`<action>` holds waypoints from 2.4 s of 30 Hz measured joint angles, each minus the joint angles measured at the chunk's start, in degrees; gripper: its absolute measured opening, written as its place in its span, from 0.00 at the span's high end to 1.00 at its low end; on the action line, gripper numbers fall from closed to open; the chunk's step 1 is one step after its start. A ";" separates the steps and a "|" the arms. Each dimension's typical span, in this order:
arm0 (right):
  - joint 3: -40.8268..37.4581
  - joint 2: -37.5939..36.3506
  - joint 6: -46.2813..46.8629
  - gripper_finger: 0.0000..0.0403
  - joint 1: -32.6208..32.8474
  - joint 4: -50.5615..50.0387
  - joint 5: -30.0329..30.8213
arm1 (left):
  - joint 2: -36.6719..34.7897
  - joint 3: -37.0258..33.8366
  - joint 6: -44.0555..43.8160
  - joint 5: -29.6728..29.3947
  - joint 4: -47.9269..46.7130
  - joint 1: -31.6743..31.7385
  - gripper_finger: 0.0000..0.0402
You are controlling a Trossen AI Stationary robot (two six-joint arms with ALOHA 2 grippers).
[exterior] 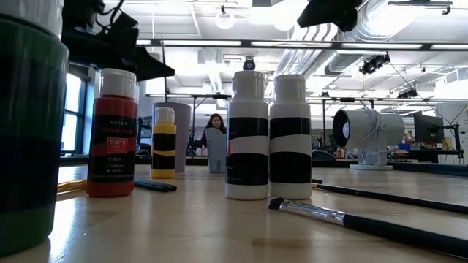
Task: Pick & Place Paint Supplies
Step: Put the gold paint brush into the purple cup, then put the big pink paint bottle into the gray bin
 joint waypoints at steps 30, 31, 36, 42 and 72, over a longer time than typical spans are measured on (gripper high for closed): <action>0.00 0.02 0.15 0.88 0.00 -0.10 -0.04 | 8.68 0.00 -5.64 -3.05 4.01 0.00 0.72; 0.00 0.02 0.15 0.88 -0.01 -0.09 -0.04 | 8.68 0.00 -5.64 -3.03 4.04 0.00 0.69; 0.00 0.02 0.15 0.88 0.00 -0.10 -0.04 | 8.67 0.10 -4.74 -2.99 5.15 0.00 0.52; 0.00 0.02 0.15 0.88 -0.01 -0.09 -0.06 | 8.66 2.57 -2.54 -2.84 6.43 0.00 0.45; 0.00 0.02 -1.27 0.88 -0.01 -0.10 -0.04 | 8.66 11.93 -8.83 16.30 4.32 0.00 0.45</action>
